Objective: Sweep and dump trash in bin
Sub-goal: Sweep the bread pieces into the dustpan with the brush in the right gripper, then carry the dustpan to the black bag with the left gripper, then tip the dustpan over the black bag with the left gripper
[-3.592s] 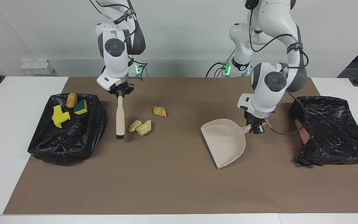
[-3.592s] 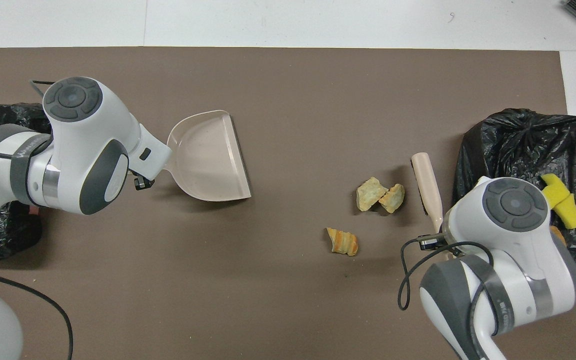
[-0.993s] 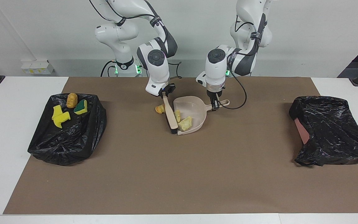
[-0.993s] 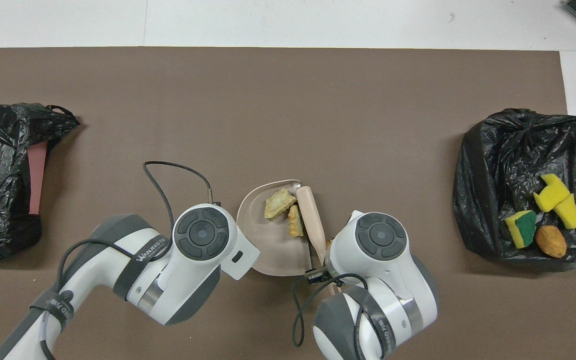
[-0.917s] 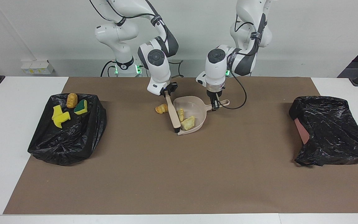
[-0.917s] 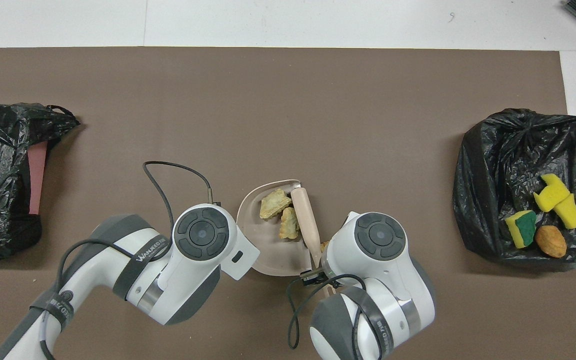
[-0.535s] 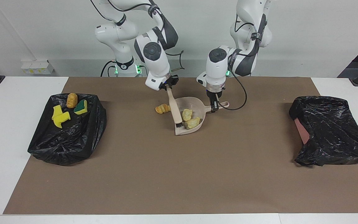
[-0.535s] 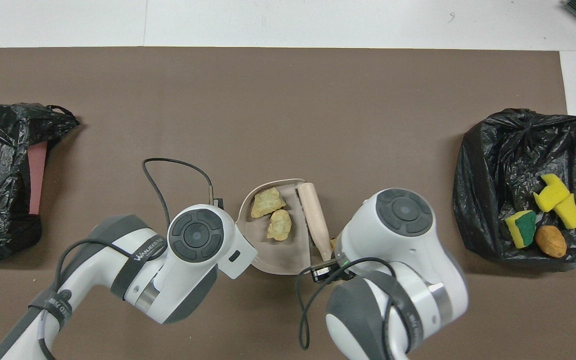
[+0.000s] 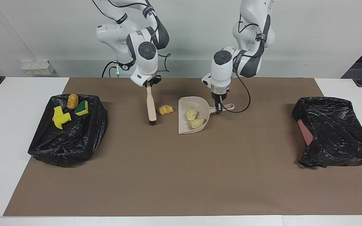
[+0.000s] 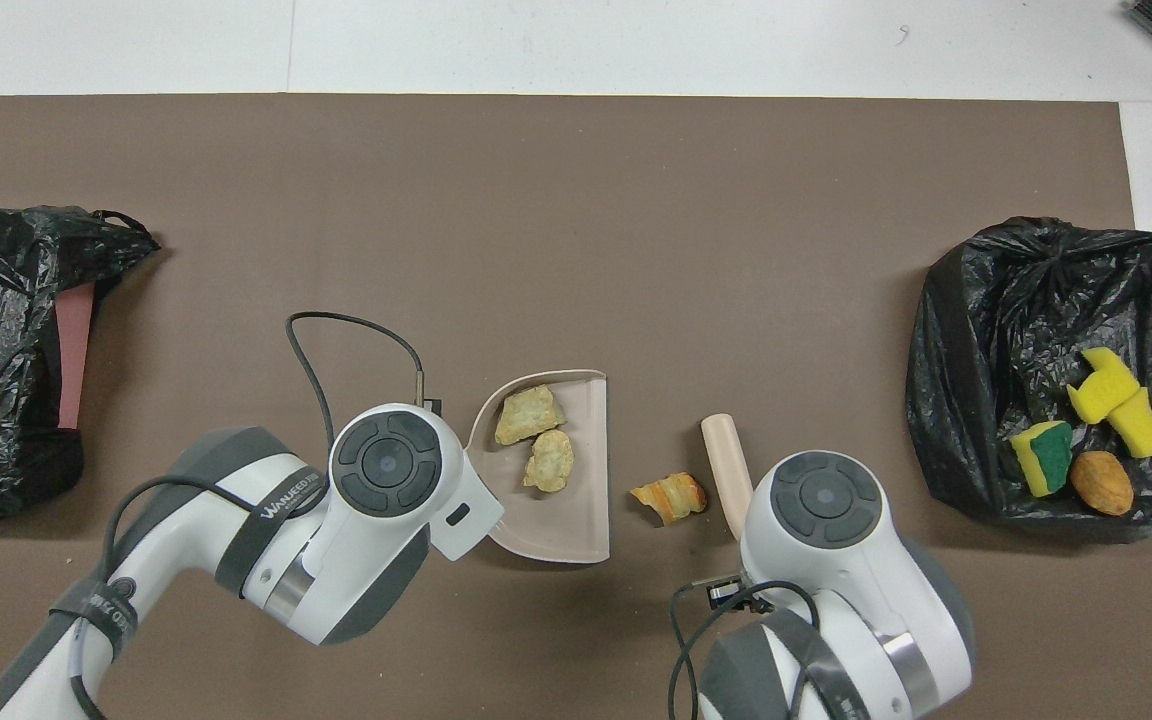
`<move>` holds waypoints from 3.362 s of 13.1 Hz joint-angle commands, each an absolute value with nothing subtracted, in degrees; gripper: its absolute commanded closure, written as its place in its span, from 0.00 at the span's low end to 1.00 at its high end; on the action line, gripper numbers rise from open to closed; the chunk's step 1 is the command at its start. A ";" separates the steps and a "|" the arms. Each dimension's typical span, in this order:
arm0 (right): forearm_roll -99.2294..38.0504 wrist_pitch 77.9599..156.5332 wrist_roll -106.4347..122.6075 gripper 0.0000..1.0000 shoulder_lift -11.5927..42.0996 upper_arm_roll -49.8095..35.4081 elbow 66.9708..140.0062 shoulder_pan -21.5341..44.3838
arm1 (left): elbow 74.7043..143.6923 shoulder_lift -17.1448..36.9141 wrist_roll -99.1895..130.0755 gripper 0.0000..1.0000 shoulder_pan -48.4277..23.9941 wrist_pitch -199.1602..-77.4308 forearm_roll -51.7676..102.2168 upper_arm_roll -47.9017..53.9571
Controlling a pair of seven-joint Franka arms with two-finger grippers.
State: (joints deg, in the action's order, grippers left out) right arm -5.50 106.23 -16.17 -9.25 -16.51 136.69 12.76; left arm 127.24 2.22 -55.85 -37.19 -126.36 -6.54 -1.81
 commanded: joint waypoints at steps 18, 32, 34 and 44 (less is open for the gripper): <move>-13.96 103.09 -34.45 1.00 -11.07 -17.66 123.83 21.08 | 119.55 5.27 -69.85 1.00 -18.39 -129.38 -1.32 -1.76; -14.41 127.52 -45.17 1.00 1.32 -17.67 130.60 36.04 | 94.24 9.57 -92.69 1.00 1.91 -106.01 0.53 -2.02; -14.33 129.98 -45.35 1.00 1.49 -17.67 131.83 36.56 | 93.78 9.93 -96.66 1.00 6.49 -105.91 0.62 -2.02; -14.24 130.96 -44.30 0.47 3.16 -17.49 131.22 36.39 | 82.80 15.55 -113.82 1.00 23.64 -109.23 -9.12 -2.64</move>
